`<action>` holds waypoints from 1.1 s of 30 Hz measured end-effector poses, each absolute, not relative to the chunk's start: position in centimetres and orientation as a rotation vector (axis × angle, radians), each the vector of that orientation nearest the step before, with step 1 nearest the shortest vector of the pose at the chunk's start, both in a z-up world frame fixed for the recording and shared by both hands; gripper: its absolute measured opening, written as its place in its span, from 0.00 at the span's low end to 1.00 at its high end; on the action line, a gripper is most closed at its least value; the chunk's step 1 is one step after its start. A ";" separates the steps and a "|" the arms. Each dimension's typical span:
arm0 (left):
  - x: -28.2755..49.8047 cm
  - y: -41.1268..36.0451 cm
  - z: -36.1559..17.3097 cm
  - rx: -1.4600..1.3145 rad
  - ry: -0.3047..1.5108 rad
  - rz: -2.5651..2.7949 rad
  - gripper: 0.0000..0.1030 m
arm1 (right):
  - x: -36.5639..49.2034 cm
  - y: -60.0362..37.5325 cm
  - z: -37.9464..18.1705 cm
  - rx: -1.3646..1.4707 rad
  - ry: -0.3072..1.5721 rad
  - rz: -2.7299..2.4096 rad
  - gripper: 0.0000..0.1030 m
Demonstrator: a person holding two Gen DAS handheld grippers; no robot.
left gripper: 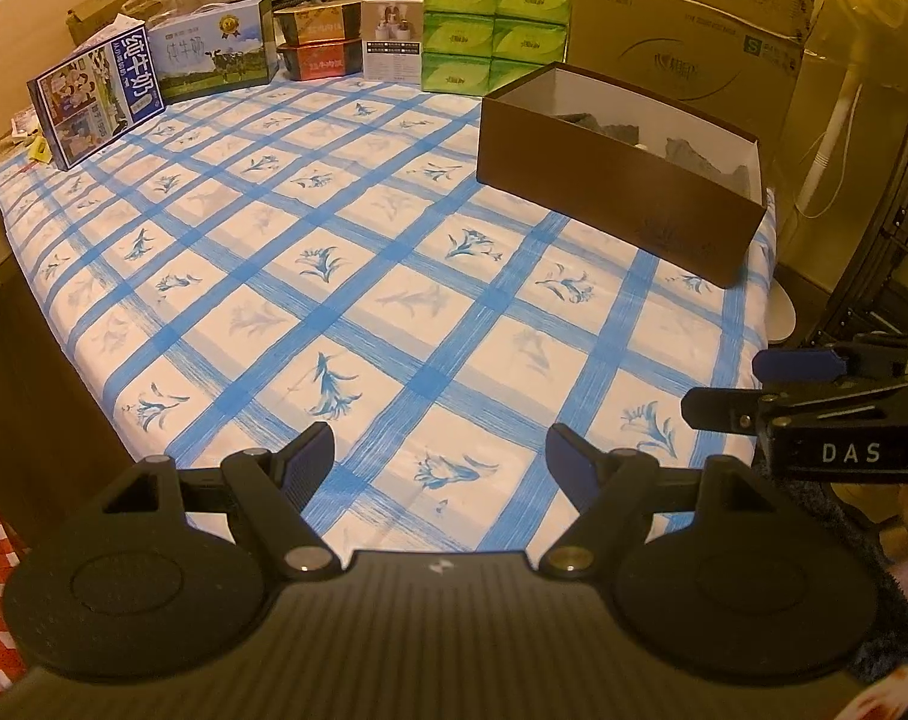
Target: Organize soft objects
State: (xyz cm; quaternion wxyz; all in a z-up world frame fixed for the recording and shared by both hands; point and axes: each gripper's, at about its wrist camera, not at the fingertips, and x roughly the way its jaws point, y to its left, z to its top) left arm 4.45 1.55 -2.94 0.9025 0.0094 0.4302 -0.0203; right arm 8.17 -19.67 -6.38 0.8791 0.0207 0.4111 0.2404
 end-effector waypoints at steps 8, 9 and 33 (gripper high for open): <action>4.6 1.5 -3.1 0.018 0.892 -0.045 0.74 | 8.2 -19.7 -6.4 0.044 0.860 0.501 0.67; 4.6 1.6 -3.1 0.018 0.892 -0.045 0.74 | 8.2 -19.7 -6.4 0.044 0.859 0.500 0.67; 4.8 1.4 -3.1 0.017 0.893 -0.049 0.74 | 8.2 -19.7 -6.3 0.044 0.859 0.501 0.67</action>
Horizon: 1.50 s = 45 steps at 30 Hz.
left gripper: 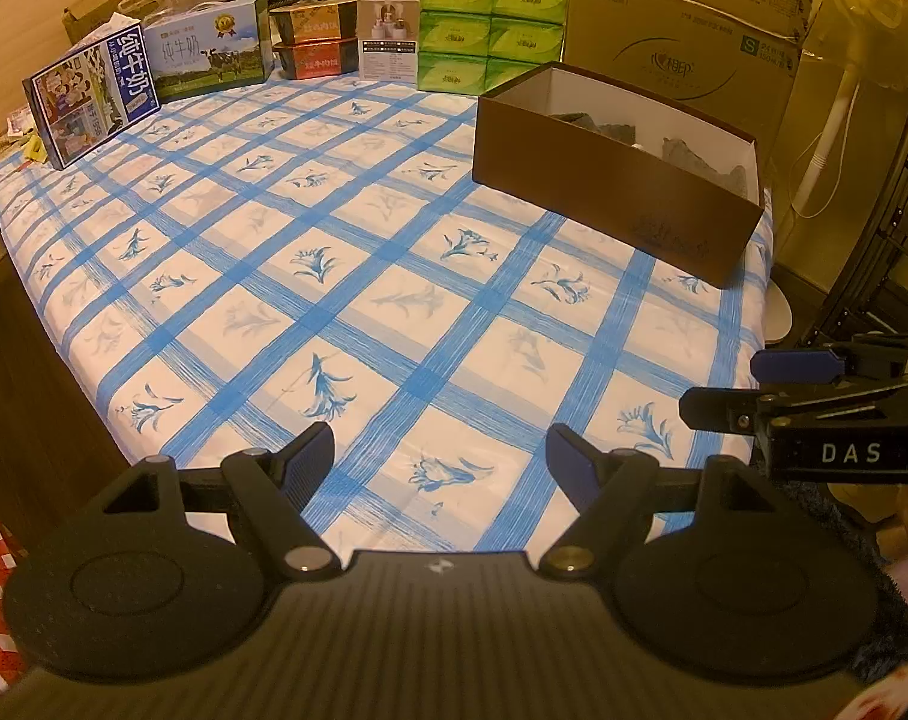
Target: Organize soft objects
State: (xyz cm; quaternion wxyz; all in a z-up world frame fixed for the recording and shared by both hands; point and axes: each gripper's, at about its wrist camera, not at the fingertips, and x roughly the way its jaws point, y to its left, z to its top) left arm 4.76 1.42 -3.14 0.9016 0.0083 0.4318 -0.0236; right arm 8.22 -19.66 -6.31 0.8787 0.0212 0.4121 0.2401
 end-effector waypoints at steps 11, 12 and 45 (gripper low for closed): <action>4.9 1.3 -3.2 0.019 0.893 -0.053 0.74 | 8.3 -19.7 -6.3 0.044 0.860 0.501 0.67; 4.9 1.3 -3.2 0.018 0.892 -0.053 0.74 | 8.3 -19.7 -6.3 0.044 0.860 0.501 0.67; 5.3 1.1 -3.0 0.021 0.890 -0.060 0.74 | 8.5 -19.8 -6.3 0.045 0.862 0.501 0.67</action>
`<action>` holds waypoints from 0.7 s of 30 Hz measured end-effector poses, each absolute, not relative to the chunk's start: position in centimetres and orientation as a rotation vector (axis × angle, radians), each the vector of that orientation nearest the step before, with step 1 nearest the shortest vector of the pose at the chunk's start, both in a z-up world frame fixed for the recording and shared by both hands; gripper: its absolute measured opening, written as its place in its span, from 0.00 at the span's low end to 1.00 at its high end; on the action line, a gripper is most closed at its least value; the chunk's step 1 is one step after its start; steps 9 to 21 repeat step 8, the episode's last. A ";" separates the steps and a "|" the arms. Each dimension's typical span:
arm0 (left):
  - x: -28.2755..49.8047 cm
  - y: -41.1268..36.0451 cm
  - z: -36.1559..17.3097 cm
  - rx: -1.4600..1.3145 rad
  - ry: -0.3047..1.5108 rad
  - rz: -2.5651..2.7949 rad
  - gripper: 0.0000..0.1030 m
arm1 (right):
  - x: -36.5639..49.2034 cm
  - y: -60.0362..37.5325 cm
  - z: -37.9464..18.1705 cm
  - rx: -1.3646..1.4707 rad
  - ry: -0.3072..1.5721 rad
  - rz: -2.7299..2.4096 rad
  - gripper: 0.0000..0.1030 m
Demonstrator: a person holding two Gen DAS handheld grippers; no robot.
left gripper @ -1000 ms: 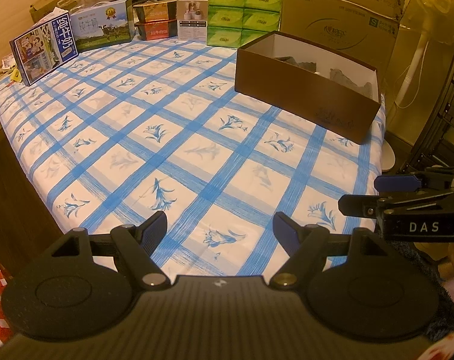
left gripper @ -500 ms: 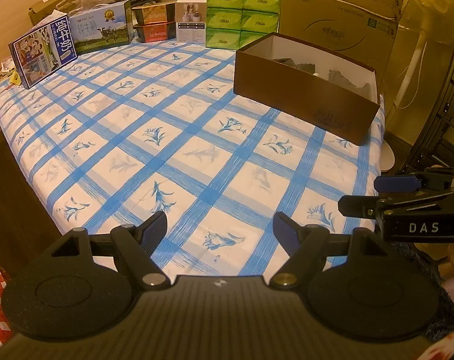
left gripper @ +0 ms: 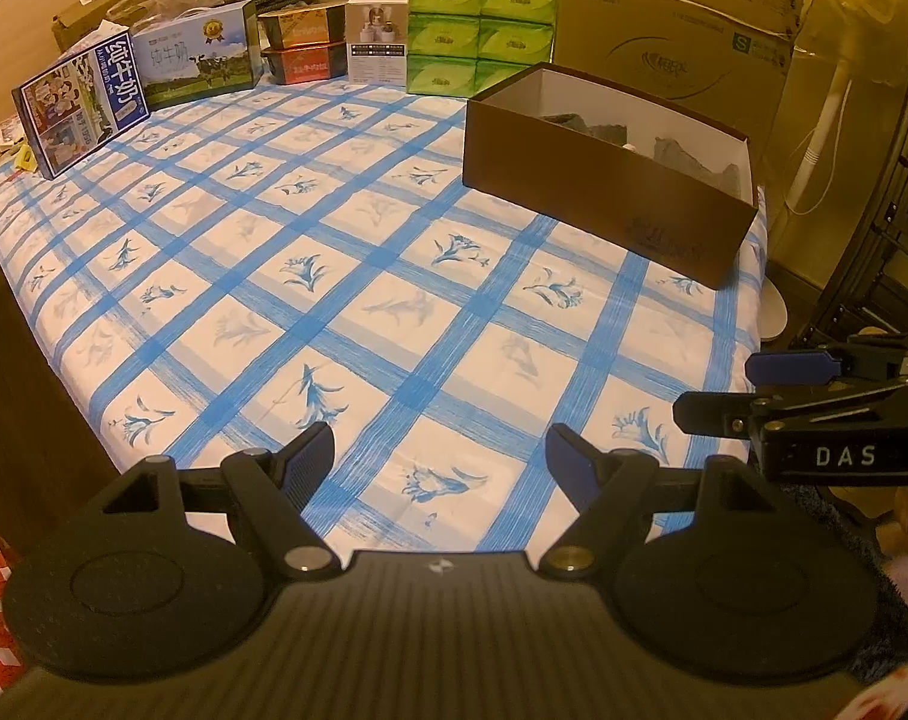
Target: Organize soft objects
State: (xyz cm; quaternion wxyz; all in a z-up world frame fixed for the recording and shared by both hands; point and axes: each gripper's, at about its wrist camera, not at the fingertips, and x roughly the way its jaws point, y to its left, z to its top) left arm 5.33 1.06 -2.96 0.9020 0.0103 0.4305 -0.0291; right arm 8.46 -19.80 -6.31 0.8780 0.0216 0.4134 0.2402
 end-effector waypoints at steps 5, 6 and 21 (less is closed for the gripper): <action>5.6 1.0 -2.9 0.022 0.892 -0.063 0.74 | 8.5 -19.9 -6.3 0.046 0.864 0.500 0.67; 5.7 0.8 -2.9 0.022 0.892 -0.063 0.74 | 8.5 -19.9 -6.3 0.046 0.864 0.500 0.67; 5.8 0.9 -3.0 0.022 0.894 -0.066 0.74 | 8.6 -20.0 -6.4 0.046 0.866 0.500 0.67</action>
